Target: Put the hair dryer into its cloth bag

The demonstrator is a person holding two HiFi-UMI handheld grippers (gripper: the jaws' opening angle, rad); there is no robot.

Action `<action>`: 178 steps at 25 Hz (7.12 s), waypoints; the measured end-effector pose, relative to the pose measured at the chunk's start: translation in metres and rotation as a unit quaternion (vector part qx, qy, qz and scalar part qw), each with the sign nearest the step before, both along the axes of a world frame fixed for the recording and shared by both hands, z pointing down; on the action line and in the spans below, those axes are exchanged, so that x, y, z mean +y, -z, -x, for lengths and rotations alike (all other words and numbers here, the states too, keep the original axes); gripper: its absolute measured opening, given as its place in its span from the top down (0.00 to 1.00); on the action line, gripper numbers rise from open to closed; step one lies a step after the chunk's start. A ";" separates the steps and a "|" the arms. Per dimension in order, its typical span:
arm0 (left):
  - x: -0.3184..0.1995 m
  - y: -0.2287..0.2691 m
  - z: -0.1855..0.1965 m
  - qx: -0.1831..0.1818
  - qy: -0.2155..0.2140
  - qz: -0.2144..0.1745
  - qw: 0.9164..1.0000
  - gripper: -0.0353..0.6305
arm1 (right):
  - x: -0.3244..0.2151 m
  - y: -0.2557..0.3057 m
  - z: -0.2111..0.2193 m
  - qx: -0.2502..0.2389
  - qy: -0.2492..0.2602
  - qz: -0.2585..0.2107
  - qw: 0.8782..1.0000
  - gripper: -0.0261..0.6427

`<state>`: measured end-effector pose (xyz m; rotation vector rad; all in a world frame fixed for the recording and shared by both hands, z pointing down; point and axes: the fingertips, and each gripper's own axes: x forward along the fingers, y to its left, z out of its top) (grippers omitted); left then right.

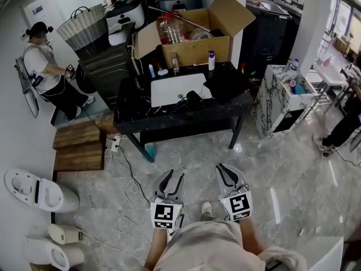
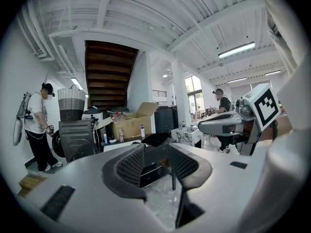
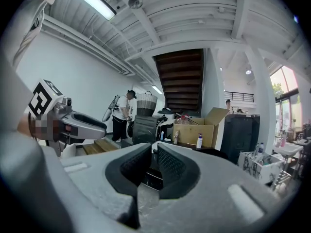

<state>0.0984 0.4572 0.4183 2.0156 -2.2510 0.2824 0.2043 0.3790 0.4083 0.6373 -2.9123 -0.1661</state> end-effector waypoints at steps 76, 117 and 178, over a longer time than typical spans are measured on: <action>-0.313 -0.018 0.215 0.017 -0.078 0.026 0.996 0.72 | -0.290 -0.019 0.221 0.032 -0.060 0.063 0.996 0.93; -0.389 -0.109 0.259 0.042 -0.106 0.128 0.985 0.62 | -0.360 -0.094 0.270 0.105 -0.032 0.115 0.987 0.93; -0.450 -0.249 0.247 -0.043 -0.224 0.377 0.898 0.53 | -0.374 -0.161 0.293 0.177 0.108 0.192 0.959 0.93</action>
